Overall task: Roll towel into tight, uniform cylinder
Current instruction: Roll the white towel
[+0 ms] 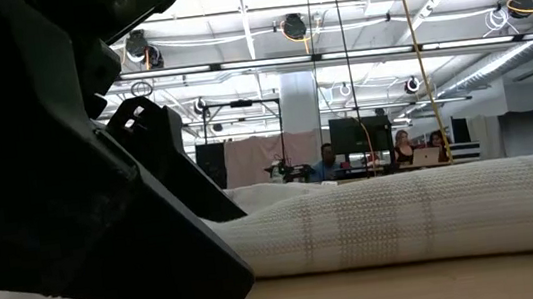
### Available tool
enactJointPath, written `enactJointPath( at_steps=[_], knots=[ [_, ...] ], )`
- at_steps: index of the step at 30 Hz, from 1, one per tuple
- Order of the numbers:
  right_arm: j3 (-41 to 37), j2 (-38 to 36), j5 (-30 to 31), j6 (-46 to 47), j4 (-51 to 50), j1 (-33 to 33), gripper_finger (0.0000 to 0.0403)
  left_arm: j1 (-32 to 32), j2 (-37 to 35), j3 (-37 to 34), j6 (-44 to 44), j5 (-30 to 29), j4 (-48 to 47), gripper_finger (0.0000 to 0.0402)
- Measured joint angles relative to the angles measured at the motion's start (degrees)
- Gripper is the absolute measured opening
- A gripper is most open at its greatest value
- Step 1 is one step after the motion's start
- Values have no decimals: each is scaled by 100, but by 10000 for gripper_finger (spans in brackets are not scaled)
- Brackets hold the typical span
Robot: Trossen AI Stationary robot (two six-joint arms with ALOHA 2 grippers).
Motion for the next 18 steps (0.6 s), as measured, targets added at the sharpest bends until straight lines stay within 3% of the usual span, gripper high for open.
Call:
enactJointPath(
  at_steps=[18],
  knots=[
    [186,0,-271,-192,-466,-246,266,0,11,-5,14,-193,-39,317]
  ],
)
